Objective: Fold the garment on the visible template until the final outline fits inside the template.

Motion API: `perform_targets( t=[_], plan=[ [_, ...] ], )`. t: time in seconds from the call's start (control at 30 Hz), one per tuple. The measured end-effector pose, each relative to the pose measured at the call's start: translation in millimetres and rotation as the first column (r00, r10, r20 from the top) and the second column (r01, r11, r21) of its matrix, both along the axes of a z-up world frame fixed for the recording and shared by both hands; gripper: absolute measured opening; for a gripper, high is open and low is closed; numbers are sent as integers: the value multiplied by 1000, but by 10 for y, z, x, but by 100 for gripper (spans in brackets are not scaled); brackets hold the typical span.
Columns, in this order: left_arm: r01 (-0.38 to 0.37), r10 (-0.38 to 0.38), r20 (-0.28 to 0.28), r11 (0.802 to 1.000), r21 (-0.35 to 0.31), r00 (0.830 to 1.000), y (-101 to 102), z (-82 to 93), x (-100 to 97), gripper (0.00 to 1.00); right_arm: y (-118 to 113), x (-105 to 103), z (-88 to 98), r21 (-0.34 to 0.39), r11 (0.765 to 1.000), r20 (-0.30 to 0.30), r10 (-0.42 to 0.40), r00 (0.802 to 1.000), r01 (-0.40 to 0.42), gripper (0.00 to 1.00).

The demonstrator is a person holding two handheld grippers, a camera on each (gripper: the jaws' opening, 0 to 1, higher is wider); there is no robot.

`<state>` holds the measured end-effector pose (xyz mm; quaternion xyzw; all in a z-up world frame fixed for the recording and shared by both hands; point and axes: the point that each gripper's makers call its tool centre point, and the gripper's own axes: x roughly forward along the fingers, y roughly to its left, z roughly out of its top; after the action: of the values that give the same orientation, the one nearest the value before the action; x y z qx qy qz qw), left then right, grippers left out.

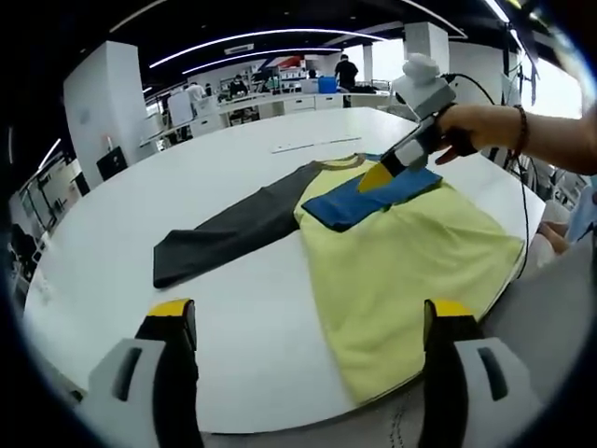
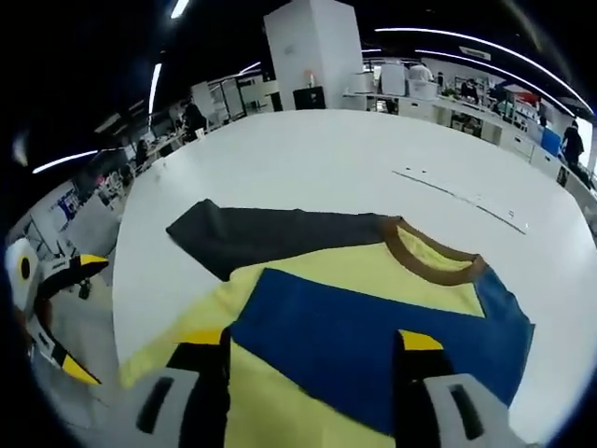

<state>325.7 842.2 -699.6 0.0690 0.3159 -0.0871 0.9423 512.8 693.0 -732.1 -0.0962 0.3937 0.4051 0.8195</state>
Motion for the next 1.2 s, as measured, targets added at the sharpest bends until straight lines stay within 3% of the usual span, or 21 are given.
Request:
perform_targets(
  t=[0.1,0.4,0.6,0.97,1.2],
  plan=[
    [1,-1,6,1000,-5,1000,-15,8,26,99,-247,84,5,-5,998,3,-67,998,67,72],
    [13,-13,4,1000,-10,1000,-72,0,43,99,-873,179,11,-26,985,-22,-171,985,170,70],
    [21,-21,4,1000,-14,1000,-107,-3,55,99,-1212,237,-8,-45,975,-14,-217,976,217,63],
    [20,-20,-2,1000,-6,1000,-91,7,41,99,-1618,205,-167,-75,958,-12,-279,960,277,43],
    [17,-17,-4,1000,-1,1000,-67,13,30,99,-1749,96,-274,-82,951,-38,-302,953,298,30]
  ],
)
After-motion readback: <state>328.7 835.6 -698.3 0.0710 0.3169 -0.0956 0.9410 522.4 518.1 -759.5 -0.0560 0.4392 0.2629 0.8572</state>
